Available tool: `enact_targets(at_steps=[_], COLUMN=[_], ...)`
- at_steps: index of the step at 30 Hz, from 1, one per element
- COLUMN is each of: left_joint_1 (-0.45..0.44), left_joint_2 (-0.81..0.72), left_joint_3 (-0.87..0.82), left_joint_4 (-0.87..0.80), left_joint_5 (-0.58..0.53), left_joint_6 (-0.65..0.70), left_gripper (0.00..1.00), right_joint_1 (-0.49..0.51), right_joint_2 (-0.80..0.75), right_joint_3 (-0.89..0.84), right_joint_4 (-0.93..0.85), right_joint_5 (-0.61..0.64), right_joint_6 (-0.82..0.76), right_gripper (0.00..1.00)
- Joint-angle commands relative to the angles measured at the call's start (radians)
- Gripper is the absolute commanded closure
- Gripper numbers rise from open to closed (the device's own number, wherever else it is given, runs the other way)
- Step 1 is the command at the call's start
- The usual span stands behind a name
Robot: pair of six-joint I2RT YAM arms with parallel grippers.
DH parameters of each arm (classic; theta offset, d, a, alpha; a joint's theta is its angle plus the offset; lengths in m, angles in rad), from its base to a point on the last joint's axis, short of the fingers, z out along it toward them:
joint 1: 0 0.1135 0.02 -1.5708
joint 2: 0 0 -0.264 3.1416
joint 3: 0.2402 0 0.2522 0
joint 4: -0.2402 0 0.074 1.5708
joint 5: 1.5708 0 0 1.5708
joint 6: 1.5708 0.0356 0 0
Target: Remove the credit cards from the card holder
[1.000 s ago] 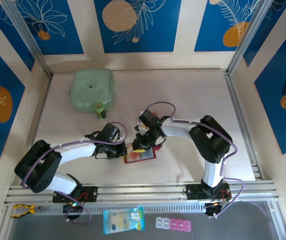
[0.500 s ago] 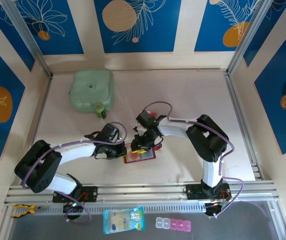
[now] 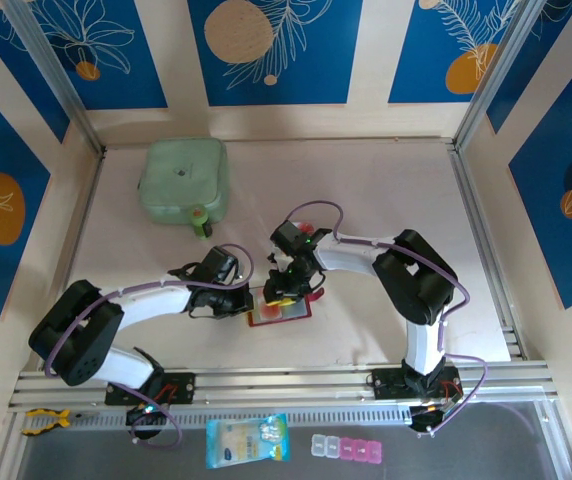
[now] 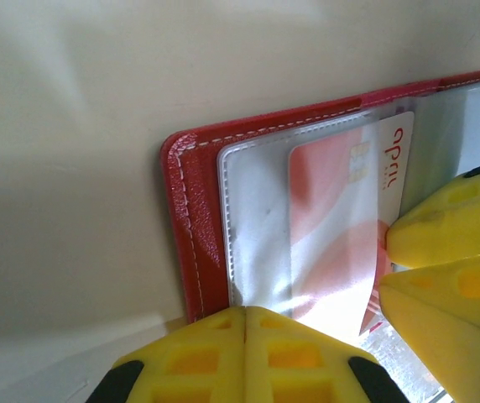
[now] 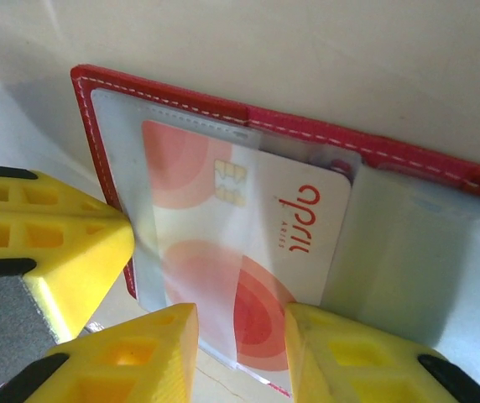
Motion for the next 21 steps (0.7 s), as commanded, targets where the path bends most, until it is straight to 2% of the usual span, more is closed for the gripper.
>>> enact_targets(at_steps=[1,11,21], left_joint_1=[0.014,0.004,-0.002], left_joint_2=[-0.007,-0.013,0.021], left_joint_3=[0.015,0.019,0.014], left_joint_4=[-0.034,0.047,0.055], left_joint_5=[-0.001,0.074,0.083], left_joint_6=[0.017,-0.034,-0.022], left_gripper=[1.0,0.98,1.0], right_joint_1=[0.006,-0.016,-0.028], right_joint_2=[-0.038,-0.085,-0.083], right_joint_3=[0.014,-0.03,-0.048], right_joint_4=[-0.054,-0.004,0.015], right_joint_5=[0.021,-0.006,-0.027], right_joint_6=[-0.009,0.023,0.028], right_gripper=[0.66,0.66,0.66])
